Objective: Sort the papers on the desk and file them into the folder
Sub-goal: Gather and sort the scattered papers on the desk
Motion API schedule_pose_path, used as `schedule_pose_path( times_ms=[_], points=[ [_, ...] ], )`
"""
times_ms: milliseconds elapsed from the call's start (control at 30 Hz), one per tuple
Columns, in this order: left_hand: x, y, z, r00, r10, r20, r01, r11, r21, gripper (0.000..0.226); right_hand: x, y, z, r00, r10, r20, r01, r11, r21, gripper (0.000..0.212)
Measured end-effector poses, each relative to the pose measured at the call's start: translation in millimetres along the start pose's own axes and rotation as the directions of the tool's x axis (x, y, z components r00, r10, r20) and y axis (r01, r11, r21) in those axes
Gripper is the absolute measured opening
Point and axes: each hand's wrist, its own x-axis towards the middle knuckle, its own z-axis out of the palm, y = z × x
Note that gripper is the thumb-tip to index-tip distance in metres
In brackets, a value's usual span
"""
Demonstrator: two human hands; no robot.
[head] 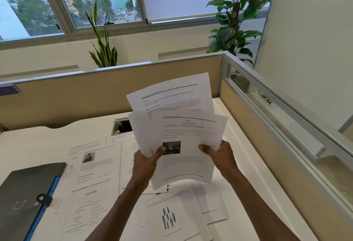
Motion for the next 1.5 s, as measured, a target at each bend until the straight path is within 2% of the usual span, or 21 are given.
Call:
schedule_pose_path(
  times_ms=[167,367,600,800,1033,1133,1267,1367,1500],
  points=[
    [-8,-12,-8,1.000,-0.013,0.001,0.013,0.999,0.037,0.038,-4,11,6,0.995,-0.007,0.096,0.007,1.000,0.001,0.030],
    [-14,-20,-7,0.999,-0.022,0.027,0.020,0.995,0.100,0.035,-9,23,17,0.993,0.024,0.114,-0.019,0.999,-0.045,0.039],
    [-16,-21,-5,0.997,-0.023,0.077,0.022,1.000,0.013,0.042,-12,23,21,0.992,0.011,0.129,-0.007,0.999,-0.038,0.038],
    [-24,-38,-4,0.991,-0.093,0.100,0.091,0.995,0.030,0.043,-21,42,28,0.982,0.058,0.179,-0.058,0.998,-0.009,0.048],
    [-23,-41,-8,0.991,-0.107,0.083,0.100,0.992,0.079,0.031,-19,38,29,0.990,0.083,0.116,-0.078,0.996,-0.048,0.038],
    [-22,-40,-11,0.990,-0.136,0.047,0.135,0.991,0.025,0.025,-18,37,28,0.991,0.073,0.112,-0.067,0.996,-0.059,0.037],
    [-21,-38,-16,0.984,-0.168,0.051,0.170,0.985,-0.031,0.038,-19,39,31,0.992,0.065,0.110,-0.056,0.995,-0.085,0.032],
    [-20,-41,-21,0.979,-0.184,0.083,0.186,0.982,-0.011,0.045,-20,41,33,0.986,0.089,0.142,-0.075,0.993,-0.096,0.030],
    [-19,-45,-28,0.981,-0.196,0.003,0.196,0.980,0.022,0.031,-18,41,31,0.967,0.167,0.195,-0.146,0.982,-0.116,0.021]
  ],
)
